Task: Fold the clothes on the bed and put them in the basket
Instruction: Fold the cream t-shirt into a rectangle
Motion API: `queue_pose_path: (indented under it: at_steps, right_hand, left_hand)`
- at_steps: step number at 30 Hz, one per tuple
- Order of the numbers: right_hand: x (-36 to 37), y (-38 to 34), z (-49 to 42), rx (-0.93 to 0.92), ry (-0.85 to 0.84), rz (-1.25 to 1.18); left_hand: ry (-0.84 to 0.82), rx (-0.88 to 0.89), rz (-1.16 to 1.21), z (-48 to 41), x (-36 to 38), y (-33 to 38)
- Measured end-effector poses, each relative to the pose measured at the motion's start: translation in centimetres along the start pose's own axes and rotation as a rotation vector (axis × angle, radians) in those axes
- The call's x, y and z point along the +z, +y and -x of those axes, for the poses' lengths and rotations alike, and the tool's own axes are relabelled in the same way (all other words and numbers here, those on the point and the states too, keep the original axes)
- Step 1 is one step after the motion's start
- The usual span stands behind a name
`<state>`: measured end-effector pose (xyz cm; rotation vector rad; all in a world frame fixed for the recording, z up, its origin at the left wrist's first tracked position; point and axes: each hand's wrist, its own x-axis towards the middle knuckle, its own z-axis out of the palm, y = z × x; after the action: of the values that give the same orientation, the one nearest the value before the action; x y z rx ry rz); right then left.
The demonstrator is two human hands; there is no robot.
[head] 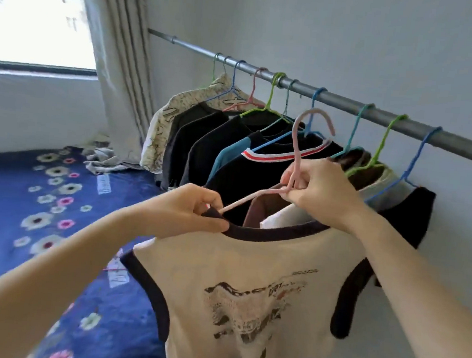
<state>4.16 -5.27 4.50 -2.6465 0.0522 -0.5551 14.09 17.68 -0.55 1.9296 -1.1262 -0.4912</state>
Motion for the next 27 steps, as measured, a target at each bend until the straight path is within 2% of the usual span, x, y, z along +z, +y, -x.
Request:
queue_pose_path:
  at_steps: [3,5,8,11,15,17,21,27]
  right_hand:
    - [3.1,-4.9,-2.4,-0.020,-0.360,-0.179]
    - [5.5,-7.5,-3.9,-0.049,-0.408,-0.180]
    - [10.0,-12.0,-6.4,-0.104,-0.294,-0.188]
    - [14.5,-16.6,-9.3,-0.109,-0.252,-0.217]
    - [20.3,-22.9,-12.7,-0.143,-0.217,-0.366]
    - [23.4,-26.7,-14.5,-0.166,-0.190,-0.400]
    - [28.9,-34.6,-18.6,-0.158,-0.145,-0.434]
    - [36.7,-43.3,-21.6,-0.103,-0.019,-0.622]
  left_hand:
    - [0.068,-0.145,-0.050,5.2,-3.6,-3.6]
    - [0.117,-0.215,-0.105,8.4,-5.5,-5.6]
    - [0.222,-0.321,-0.197,13.8,-8.8,-8.4]
    - [0.378,-0.394,-0.294,18.9,-12.5,-10.4]
    - [0.674,-0.388,-0.414,26.6,-18.6,-13.5]
    - [0.770,-0.387,-0.442,30.5,-22.5,-15.1]
    - [0.848,-0.373,-0.482,37.4,-29.9,-17.1]
    - [0.924,-0.354,-0.445,44.6,-37.9,-19.2]
